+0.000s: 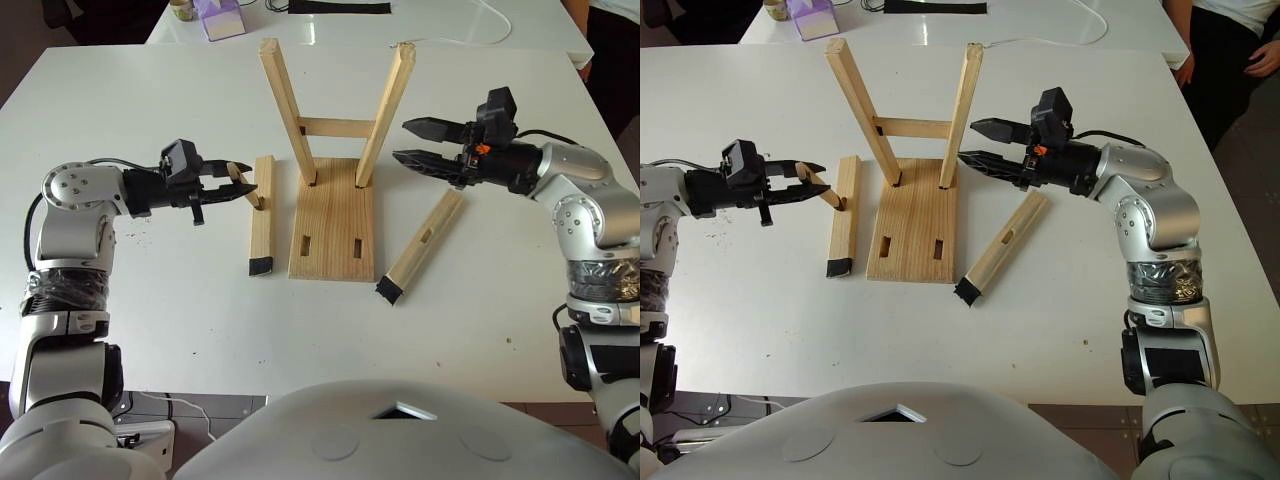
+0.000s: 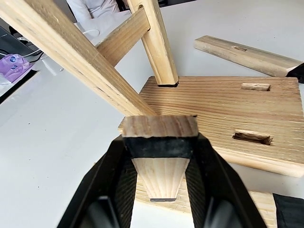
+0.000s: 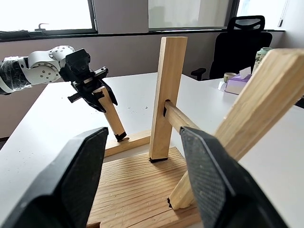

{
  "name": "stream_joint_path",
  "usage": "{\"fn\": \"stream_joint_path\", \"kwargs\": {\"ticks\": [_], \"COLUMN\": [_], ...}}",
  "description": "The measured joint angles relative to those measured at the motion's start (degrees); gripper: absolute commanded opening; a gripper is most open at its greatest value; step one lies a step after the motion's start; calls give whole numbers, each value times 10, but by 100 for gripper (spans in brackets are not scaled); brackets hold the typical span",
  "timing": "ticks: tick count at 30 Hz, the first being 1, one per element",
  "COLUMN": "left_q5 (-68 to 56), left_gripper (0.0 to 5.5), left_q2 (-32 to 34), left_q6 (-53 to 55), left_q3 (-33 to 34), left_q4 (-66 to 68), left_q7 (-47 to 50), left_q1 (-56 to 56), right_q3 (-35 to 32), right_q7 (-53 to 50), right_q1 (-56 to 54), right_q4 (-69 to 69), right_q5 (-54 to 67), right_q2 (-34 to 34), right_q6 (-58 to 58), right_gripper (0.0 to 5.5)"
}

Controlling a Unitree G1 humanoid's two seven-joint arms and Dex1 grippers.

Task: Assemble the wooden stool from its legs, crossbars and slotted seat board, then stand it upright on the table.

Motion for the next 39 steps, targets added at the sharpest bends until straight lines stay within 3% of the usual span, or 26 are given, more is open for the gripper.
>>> {"fn": "stream_joint_path", "kwargs": {"ticks": [28,39], "left_q5": [-43,-37], "left_gripper": [131,131], "left_q2": [11,17], "left_q6": [54,47], "left_q3": [-9,-48], "left_q4": [-51,9], "left_q7": [-31,-64], "left_q1": [39,-3], "right_q3": [-13,-14], "right_q7": [-36,-76], "right_q1": [45,90], "right_q4": [-45,-86], "right_q5": [10,12], "right_q2": [8,42], "right_q6": [30,40], "right_gripper": [278,278]}}
